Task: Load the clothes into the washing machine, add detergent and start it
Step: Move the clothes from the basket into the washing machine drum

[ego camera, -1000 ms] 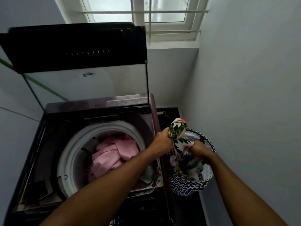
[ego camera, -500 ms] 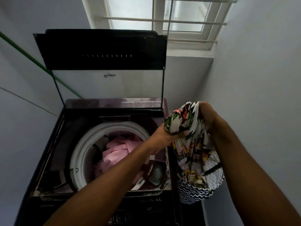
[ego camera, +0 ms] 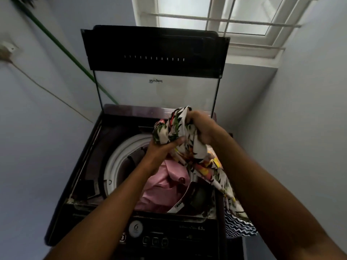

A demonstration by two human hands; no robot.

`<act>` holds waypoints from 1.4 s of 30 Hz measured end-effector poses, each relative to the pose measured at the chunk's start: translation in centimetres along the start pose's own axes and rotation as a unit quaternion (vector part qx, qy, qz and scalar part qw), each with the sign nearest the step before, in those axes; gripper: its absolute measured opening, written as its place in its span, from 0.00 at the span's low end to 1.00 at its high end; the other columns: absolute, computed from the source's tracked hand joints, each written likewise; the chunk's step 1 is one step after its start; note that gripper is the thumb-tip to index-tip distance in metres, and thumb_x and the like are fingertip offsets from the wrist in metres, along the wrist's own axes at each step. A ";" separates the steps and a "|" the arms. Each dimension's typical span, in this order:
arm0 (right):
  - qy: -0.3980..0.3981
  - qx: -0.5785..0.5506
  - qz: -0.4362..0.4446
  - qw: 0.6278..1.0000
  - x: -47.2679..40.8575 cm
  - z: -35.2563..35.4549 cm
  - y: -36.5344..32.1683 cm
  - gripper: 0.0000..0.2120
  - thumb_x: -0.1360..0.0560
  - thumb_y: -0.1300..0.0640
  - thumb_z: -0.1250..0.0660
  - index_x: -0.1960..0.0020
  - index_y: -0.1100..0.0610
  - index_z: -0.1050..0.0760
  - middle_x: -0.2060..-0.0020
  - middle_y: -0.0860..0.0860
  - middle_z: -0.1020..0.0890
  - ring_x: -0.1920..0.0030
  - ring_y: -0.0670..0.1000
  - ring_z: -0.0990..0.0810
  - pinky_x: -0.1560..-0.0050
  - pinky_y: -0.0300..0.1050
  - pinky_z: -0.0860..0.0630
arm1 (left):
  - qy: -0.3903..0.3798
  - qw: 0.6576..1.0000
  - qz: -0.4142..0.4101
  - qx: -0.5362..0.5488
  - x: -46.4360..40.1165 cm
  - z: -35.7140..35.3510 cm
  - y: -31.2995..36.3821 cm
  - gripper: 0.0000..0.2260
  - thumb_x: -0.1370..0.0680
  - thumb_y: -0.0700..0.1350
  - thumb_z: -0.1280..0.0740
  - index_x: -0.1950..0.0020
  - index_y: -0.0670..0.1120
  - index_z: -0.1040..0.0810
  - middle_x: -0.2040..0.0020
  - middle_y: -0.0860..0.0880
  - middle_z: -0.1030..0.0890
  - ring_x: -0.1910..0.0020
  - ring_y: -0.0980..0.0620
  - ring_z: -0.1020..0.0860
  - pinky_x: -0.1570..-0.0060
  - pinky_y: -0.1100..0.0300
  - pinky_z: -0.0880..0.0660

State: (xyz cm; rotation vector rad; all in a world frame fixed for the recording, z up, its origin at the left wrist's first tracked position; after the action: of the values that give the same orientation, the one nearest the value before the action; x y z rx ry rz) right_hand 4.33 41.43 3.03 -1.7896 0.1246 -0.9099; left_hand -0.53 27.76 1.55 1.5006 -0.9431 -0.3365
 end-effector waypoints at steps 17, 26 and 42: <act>0.259 0.356 0.213 0.872 2.7 8.8 4.7 0.08 0.30 0.67 0.32 0.54 0.57 0.19 0.57 0.50 0.20 0.57 0.48 0.21 0.54 0.38 0.26 | -0.082 0.875 -0.110 -0.465 -1.9 -3.4 -5.1 0.22 0.34 0.46 0.24 0.41 0.55 0.21 0.42 0.51 0.23 0.40 0.50 0.26 0.36 0.53 0.30; 0.317 0.182 -0.113 0.924 4.0 21.2 18.6 0.09 0.25 0.53 0.35 0.51 0.58 0.21 0.55 0.58 0.18 0.49 0.57 0.19 0.48 0.50 0.24 | -0.289 0.659 -0.235 -0.654 0.8 -18.8 -9.3 0.39 0.34 0.64 0.25 0.27 0.52 0.31 0.27 0.51 0.31 0.27 0.49 0.37 0.27 0.52 0.40; 0.194 0.112 -0.218 0.950 6.1 18.8 24.9 0.17 0.22 0.56 0.32 0.36 0.63 0.24 0.43 0.57 0.18 0.53 0.51 0.21 0.58 0.40 0.23 | -0.247 0.647 -0.234 -0.682 0.6 -19.2 -10.2 0.39 0.38 0.64 0.23 0.30 0.54 0.28 0.36 0.55 0.23 0.37 0.51 0.32 0.37 0.58 0.33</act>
State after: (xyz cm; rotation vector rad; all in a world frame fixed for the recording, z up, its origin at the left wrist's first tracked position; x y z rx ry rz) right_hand 28.66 42.40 -17.36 -1.4301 -0.1281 -1.5258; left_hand 16.90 39.50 -4.16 0.1308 -0.3672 -1.5108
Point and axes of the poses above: each hand's wrist, its own x-axis away from the middle knuckle, its own z-axis out of the back of the hand, y = z × x, the point moved 10 cm from there along -x, towards the middle knuckle
